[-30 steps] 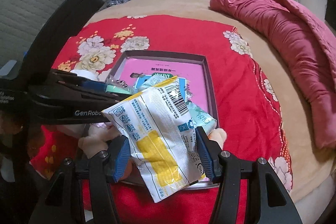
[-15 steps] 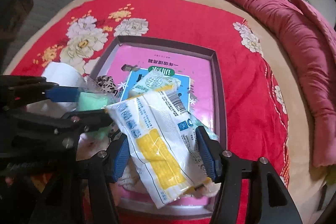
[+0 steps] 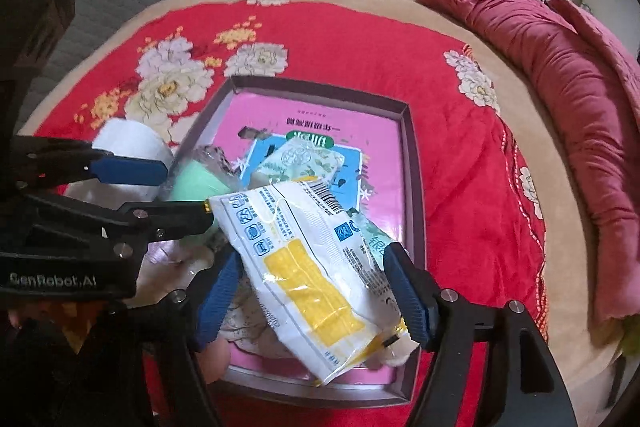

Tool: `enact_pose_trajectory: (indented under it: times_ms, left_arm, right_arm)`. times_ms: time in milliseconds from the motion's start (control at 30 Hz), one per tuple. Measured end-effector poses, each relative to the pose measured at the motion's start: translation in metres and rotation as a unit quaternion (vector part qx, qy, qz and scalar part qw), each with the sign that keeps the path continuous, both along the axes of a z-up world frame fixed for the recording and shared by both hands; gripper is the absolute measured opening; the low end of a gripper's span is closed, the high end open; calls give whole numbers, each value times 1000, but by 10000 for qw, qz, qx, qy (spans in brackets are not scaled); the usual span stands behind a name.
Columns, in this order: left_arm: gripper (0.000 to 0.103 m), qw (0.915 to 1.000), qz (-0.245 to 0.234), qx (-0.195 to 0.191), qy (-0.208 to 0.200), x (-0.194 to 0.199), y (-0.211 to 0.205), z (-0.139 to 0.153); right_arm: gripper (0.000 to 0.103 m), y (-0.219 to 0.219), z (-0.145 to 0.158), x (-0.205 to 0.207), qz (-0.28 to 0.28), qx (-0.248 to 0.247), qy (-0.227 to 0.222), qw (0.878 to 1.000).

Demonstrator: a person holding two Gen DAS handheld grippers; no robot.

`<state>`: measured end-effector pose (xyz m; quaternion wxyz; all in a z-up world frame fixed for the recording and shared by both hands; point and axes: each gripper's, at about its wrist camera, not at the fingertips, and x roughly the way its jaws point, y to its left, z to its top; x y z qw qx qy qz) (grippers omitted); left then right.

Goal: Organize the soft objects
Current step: 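Lower and release the green sponge in the tray with the left tool while the right releases the wrapper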

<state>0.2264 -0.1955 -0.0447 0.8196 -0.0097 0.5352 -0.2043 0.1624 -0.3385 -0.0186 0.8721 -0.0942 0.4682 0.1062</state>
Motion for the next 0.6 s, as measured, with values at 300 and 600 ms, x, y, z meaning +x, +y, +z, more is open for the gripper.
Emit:
enact_pose_trajectory:
  times_ms: [300,600]
  left_arm:
    - [60,9997,87,-190,-146,-11,12,18]
    - [60,9985,103,-252,-467,-30,24,44]
  right_arm:
    - [75,8,9,-5,126,129,-56,9998]
    - [76,7,30,-28,-183,254,-432,9986]
